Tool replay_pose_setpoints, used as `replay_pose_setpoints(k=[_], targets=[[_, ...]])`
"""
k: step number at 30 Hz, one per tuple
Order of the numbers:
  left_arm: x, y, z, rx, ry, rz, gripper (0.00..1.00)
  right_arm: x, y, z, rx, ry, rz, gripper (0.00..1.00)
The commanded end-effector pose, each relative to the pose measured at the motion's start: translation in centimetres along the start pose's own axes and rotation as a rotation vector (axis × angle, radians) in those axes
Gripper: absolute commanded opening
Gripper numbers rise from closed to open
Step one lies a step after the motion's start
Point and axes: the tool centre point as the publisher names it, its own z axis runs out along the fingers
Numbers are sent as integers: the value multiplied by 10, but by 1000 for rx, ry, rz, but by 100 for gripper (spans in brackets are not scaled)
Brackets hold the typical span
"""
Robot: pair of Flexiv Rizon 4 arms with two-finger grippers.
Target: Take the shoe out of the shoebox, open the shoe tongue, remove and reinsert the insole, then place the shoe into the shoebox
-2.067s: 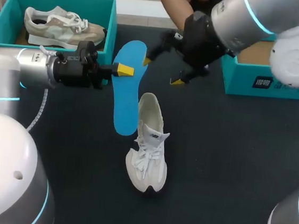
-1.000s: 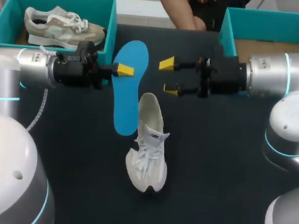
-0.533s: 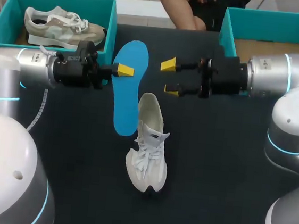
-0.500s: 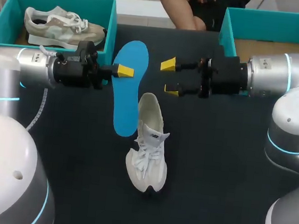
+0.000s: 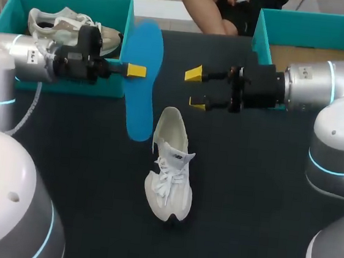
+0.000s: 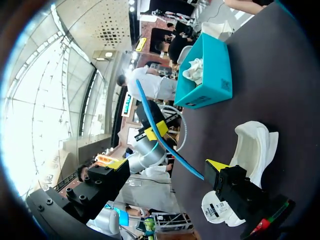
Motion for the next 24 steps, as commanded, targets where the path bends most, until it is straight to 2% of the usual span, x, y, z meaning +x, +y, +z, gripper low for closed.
replay_pose_setpoints(k=[1,11,13,14,16,17,20,22,23,24], targets=[[2,-2,0,10,-40,455,0,0,0,3,-3,-3,1,100],[2,-2,0,10,-40,455,0,0,0,3,-3,-3,1,100],[0,-8,0,35,-40,565,0,0,0,3,-3,-3,1,100],[-2,-10,1,-22,-90,725,0,0,0,3,-3,-3,1,100],[-2,-14,2,2,-98,831,0,0,0,3,-3,-3,1,100],[-2,-15,3,-29,-101,946,0,0,0,3,-3,-3,1,100],[3,-13,7,-58,-72,1107,0,0,0,3,-3,-3,1,100],[3,-10,10,-109,-72,1217,0,0,0,3,-3,-3,1,100],[6,-9,12,-78,-60,1214,0,0,0,3,-3,-3,1,100],[7,-9,14,-89,-58,1280,0,0,0,3,-3,-3,1,100]])
